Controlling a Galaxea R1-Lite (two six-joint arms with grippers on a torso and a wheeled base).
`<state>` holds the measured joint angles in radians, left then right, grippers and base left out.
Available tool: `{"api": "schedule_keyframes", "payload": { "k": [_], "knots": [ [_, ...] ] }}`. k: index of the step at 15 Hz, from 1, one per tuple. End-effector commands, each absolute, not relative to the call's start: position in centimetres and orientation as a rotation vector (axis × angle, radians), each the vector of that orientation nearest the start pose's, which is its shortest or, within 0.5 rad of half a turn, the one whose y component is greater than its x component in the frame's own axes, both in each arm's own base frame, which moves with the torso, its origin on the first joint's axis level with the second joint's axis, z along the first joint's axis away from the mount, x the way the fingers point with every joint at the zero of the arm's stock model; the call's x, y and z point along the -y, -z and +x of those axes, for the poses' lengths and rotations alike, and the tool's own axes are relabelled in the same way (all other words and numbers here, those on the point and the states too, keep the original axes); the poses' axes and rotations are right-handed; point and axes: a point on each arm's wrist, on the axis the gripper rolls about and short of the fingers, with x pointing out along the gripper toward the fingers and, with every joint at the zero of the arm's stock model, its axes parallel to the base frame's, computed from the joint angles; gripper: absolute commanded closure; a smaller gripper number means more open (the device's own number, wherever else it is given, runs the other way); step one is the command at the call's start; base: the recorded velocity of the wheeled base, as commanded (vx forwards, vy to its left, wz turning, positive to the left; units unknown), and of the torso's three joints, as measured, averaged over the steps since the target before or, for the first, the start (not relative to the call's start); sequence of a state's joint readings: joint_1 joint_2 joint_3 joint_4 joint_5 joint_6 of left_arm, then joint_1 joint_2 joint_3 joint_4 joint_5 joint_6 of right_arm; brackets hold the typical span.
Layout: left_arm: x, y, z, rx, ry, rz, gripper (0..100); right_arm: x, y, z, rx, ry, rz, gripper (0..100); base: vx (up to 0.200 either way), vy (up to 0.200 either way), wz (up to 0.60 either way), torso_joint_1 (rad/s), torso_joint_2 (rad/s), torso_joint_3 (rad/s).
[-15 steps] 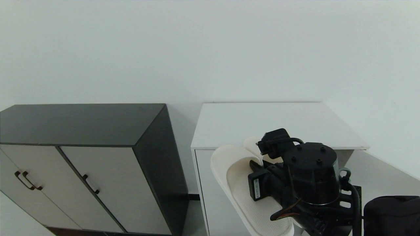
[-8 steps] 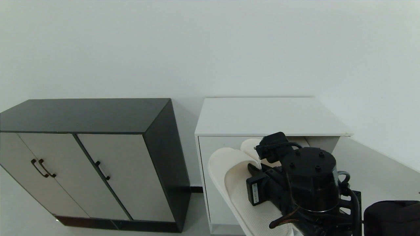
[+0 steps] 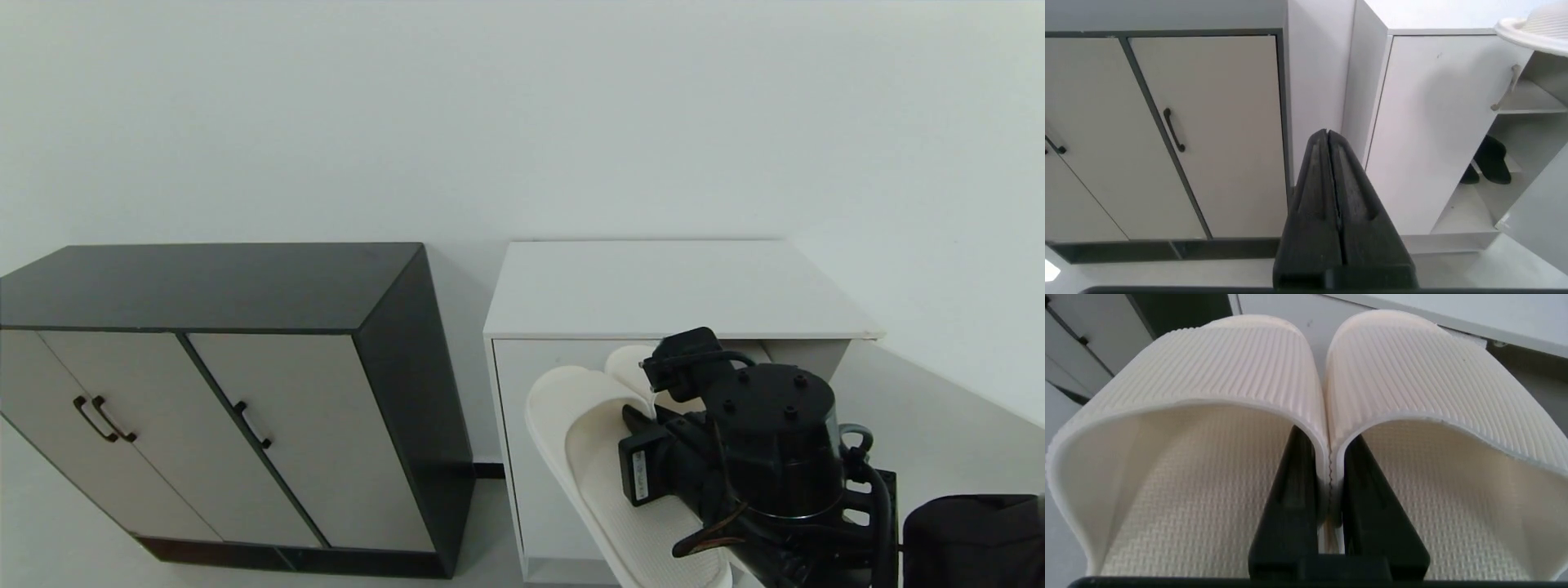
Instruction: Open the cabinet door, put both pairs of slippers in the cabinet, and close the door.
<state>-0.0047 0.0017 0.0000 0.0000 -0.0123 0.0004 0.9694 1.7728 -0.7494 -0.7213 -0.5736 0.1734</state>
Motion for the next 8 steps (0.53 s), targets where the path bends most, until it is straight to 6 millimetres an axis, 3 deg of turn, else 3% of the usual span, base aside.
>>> {"api": "schedule_keyframes", "payload": {
  "k": [1, 5, 8],
  "knots": [
    [0.02, -7.55, -2.27, -0.002, 0.017, 0.0, 100, -24.91, -15.34, 18.57, -0.253, -0.371, -0.044, 100, 0.0, 0.0, 0.0, 0.0, 0.0, 0.0],
    [0.02, -7.55, -2.27, -0.002, 0.017, 0.0, 100, -24.93, -15.39, 18.58, -0.251, -0.373, -0.042, 100, 0.0, 0.0, 0.0, 0.0, 0.0, 0.0],
    [0.02, -7.55, -2.27, -0.002, 0.017, 0.0, 100, -24.92, -15.35, 18.57, -0.253, -0.376, -0.041, 100, 0.0, -0.2, 0.0, -0.002, 0.0, -0.001]
  ]
}}
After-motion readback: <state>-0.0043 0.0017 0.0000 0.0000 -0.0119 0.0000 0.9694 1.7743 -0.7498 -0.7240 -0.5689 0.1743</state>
